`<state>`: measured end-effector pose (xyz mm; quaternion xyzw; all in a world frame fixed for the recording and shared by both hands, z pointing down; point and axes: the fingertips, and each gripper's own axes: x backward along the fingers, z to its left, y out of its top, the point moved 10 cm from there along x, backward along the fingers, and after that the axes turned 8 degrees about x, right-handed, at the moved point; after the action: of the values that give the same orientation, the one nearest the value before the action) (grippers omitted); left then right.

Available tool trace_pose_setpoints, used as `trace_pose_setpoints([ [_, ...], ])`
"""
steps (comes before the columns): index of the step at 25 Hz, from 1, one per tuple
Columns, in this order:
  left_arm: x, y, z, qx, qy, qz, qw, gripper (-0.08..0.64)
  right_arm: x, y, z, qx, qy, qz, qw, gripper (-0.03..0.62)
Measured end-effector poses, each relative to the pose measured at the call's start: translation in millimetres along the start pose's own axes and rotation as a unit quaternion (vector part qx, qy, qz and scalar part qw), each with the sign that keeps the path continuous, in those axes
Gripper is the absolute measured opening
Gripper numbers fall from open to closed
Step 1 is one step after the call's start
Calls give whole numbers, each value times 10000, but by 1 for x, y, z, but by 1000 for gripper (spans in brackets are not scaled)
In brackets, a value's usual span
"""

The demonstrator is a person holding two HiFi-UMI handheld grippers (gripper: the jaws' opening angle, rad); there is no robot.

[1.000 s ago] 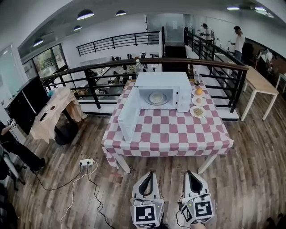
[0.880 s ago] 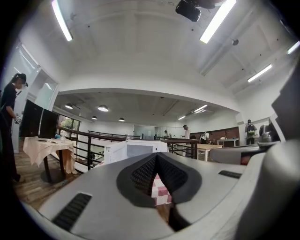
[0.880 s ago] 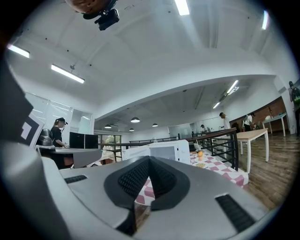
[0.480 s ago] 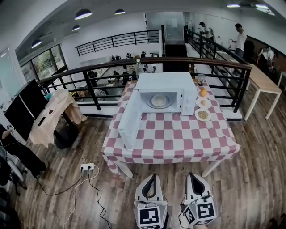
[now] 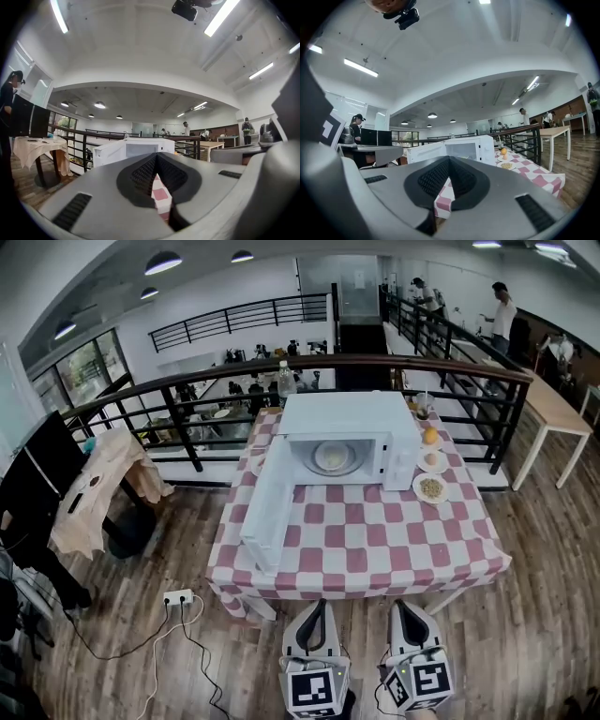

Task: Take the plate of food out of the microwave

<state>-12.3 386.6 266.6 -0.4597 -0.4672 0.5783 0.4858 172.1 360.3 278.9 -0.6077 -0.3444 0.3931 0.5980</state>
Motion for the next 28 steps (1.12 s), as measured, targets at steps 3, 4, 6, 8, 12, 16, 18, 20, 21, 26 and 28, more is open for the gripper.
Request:
trace_pose_setpoints([
  [3,-19,4,8,55,-41,154,9999,18,-21,2,-3,12,-48,29,10000,2],
  [4,-26,5,12,63,-54,159,9998,18,-29,2,-3,18,-58,38,10000,2],
  [6,-40,8,21,73,-66,168,9998,18,-44,4,-3,41,-64,51,10000,2],
  [8,-55,10,29,98,-86,180,9998,20,-59,5,-3,73,-76,68,9999,2],
  [12,-80,12,42,107,-136,185,9997,18,-85,5,-3,85,-111,105,9998,2],
  [16,-97,12,54,96,-160,219,9996,19,-106,-1,-5,1,-141,86,9999,2],
  [18,-104,10,60,106,-142,197,9997,18,-114,-1,-5,64,-158,139,9998,2],
  [20,-110,6,67,66,-132,24,9999,20,-119,0,-4,147,-155,171,9996,2],
  [21,-112,6,70,56,-123,-25,9999,18,-121,0,-4,169,-151,178,9996,2],
  [26,-116,7,70,133,-120,328,9993,19,-128,0,-5,177,-178,220,9994,2],
  [28,-121,4,71,152,-137,248,9995,18,-131,0,-7,174,-198,230,9994,2],
])
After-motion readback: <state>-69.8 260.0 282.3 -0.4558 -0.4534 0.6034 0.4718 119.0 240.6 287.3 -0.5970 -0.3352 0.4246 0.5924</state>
